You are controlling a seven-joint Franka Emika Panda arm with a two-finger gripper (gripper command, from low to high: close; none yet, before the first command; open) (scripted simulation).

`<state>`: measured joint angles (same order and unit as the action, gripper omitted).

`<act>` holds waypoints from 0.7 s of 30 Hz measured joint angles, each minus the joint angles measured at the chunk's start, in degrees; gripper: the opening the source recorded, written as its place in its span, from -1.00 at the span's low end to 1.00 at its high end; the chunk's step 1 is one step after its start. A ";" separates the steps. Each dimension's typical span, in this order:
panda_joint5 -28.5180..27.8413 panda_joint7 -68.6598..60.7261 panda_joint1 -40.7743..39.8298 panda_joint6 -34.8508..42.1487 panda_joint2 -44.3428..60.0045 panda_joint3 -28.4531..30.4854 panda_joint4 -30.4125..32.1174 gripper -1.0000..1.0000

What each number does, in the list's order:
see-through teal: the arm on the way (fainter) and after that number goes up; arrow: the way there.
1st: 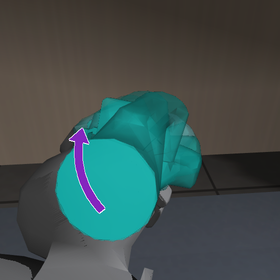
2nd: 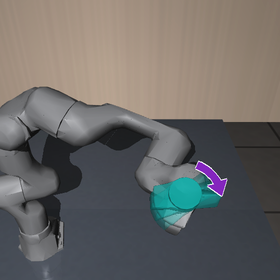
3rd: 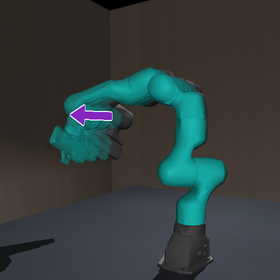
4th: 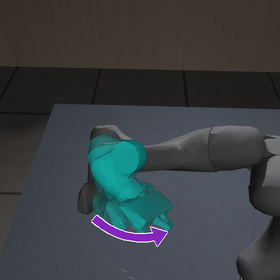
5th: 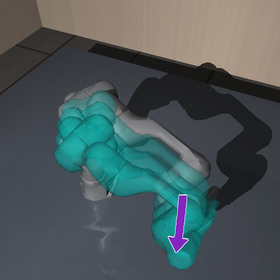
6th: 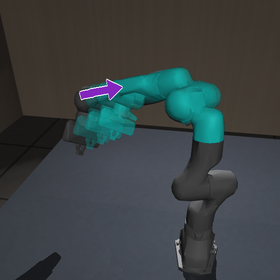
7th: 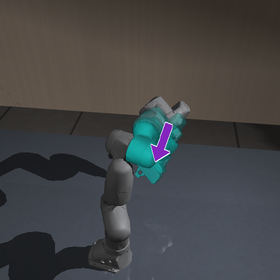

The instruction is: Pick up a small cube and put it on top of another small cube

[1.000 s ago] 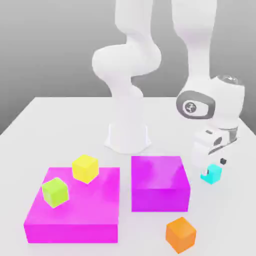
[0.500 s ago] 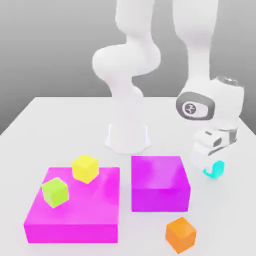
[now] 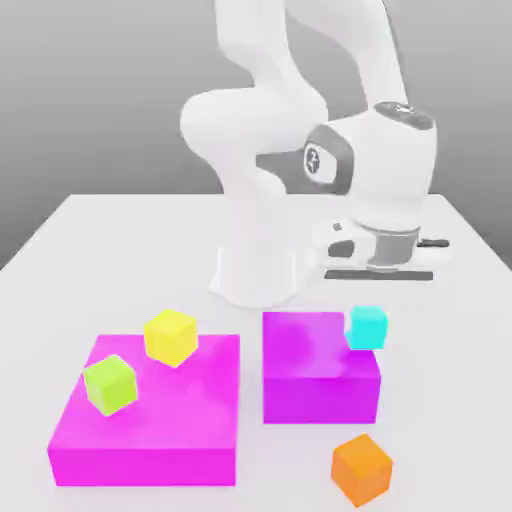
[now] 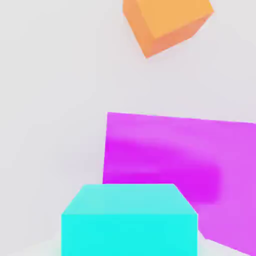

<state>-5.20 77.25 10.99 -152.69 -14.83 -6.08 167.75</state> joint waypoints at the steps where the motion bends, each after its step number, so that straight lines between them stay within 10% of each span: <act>1: -0.19 1.50 -2.40 1.39 -1.57 1.17 0.16 -1.00; 11: -0.30 15.16 -26.24 14.64 -16.89 12.19 1.87 -1.00; 17: -0.34 16.21 -28.28 3.09 -7.60 13.60 4.10 -1.00; 18: -0.38 16.22 -28.28 0.95 -5.82 13.69 4.45 1.00; 21: -0.37 16.22 -28.28 0.95 -5.82 13.69 4.45 1.00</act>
